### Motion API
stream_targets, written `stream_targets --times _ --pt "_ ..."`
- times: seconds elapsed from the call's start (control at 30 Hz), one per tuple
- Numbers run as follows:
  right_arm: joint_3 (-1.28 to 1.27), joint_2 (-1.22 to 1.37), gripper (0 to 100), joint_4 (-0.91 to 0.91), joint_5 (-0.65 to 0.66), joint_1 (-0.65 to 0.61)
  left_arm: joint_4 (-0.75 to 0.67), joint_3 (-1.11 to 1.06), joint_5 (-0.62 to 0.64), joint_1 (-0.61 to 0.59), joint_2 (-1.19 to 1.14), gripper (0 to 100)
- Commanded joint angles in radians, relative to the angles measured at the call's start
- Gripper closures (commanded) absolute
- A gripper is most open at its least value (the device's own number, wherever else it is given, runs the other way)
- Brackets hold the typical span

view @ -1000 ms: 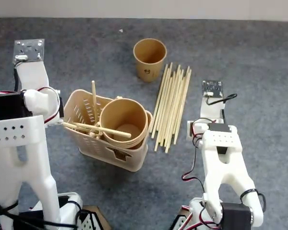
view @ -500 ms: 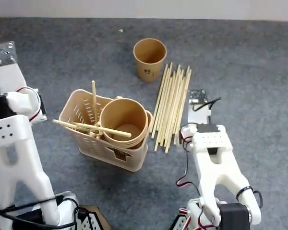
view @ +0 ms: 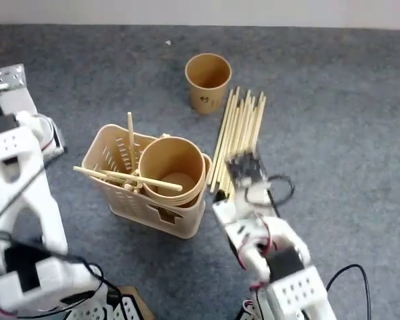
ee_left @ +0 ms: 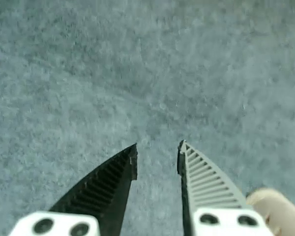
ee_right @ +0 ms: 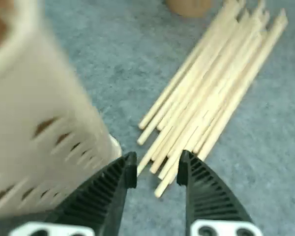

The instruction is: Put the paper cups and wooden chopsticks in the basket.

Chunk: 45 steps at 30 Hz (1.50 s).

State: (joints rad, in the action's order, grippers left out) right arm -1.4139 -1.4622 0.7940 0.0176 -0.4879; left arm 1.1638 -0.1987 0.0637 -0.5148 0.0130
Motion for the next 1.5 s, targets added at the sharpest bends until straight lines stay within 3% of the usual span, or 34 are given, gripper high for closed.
stream_targets --times 0.0,0.17,0.4,0.5,0.87,1.3,1.47 --pt "-0.031 -0.239 85.0 0.091 0.057 0.039 0.038 0.217 0.025 -0.001 -0.139 83" --pt "0.021 -0.377 85.0 0.277 0.127 0.012 0.143 0.456 0.025 0.041 -0.357 83" --pt "0.012 -0.352 85.0 0.228 0.124 -0.34 0.238 0.7 0.025 0.065 -0.613 83" --pt "0.012 -0.352 85.0 0.188 0.123 -0.409 0.273 0.785 0.023 0.064 -0.679 83" --pt "0.021 -0.354 85.0 0.252 0.124 -0.441 0.285 0.935 0.023 0.124 -0.783 83" --pt "0.068 -0.354 85.0 0.311 0.123 -0.596 0.282 0.951 0.023 0.194 -0.84 83" --pt "0.053 -0.351 85.0 0.254 0.037 -0.636 0.284 0.949 0.023 0.211 -0.84 83"
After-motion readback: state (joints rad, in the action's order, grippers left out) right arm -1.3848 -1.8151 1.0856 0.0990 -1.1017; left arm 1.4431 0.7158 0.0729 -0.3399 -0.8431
